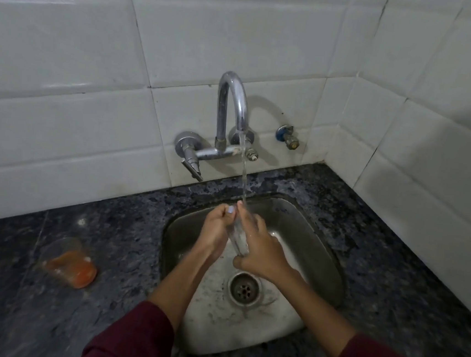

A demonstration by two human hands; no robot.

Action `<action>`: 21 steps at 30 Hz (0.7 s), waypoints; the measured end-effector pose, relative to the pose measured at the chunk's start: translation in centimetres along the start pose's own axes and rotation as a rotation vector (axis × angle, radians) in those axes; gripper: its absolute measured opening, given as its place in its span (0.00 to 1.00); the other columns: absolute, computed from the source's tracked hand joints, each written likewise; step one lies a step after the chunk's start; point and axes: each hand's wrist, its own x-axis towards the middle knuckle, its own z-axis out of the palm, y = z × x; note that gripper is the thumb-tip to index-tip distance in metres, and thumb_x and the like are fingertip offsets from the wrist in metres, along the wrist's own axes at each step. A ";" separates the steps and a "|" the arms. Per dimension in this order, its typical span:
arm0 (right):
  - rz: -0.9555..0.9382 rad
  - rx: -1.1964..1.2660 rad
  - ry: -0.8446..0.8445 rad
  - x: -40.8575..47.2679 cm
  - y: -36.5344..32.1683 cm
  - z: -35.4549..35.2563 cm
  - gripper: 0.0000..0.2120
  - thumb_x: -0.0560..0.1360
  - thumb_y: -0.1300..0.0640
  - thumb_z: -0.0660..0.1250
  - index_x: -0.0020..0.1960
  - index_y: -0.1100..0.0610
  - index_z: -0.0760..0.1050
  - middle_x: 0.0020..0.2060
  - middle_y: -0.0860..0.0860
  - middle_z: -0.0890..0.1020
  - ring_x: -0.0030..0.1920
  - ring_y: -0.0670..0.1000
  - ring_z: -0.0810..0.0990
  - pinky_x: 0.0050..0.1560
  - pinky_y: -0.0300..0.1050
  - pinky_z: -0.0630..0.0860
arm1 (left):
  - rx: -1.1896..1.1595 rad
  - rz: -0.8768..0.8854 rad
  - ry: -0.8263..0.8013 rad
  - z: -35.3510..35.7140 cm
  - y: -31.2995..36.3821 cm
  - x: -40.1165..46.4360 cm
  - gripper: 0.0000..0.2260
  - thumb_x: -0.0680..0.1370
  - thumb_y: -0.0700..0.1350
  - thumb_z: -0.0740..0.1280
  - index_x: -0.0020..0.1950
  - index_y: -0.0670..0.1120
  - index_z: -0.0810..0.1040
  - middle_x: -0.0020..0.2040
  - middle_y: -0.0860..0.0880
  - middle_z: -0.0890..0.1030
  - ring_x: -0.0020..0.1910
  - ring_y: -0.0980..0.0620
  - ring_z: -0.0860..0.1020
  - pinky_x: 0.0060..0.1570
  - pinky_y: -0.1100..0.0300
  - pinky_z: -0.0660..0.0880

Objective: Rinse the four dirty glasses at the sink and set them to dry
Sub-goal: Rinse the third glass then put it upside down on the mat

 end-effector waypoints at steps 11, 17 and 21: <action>0.222 0.651 -0.244 0.9 -0.9 -3.3 0.47 0.67 0.63 0.71 0.72 0.34 0.50 0.59 0.61 0.77 0.44 0.61 0.80 0.42 0.52 0.77 | 0.034 0.050 -0.066 -1.6 0.8 0.2 0.12 0.83 0.44 0.55 0.45 0.42 0.73 0.45 0.45 0.79 0.46 0.47 0.77 0.49 0.52 0.73; 0.062 0.304 -0.184 1.2 -1.0 -2.0 0.55 0.64 0.57 0.74 0.72 0.32 0.38 0.60 0.54 0.74 0.53 0.60 0.80 0.46 0.53 0.79 | 0.035 0.067 -0.054 -1.4 1.3 0.1 0.10 0.82 0.41 0.58 0.45 0.41 0.76 0.42 0.44 0.80 0.42 0.47 0.77 0.44 0.56 0.75; 0.218 1.166 -0.481 1.3 -0.3 -2.8 0.43 0.68 0.67 0.70 0.72 0.39 0.55 0.53 0.53 0.79 0.46 0.59 0.82 0.42 0.53 0.79 | -0.271 0.076 -0.101 -1.8 0.9 -0.3 0.12 0.80 0.40 0.57 0.44 0.41 0.79 0.45 0.43 0.82 0.43 0.48 0.80 0.50 0.53 0.76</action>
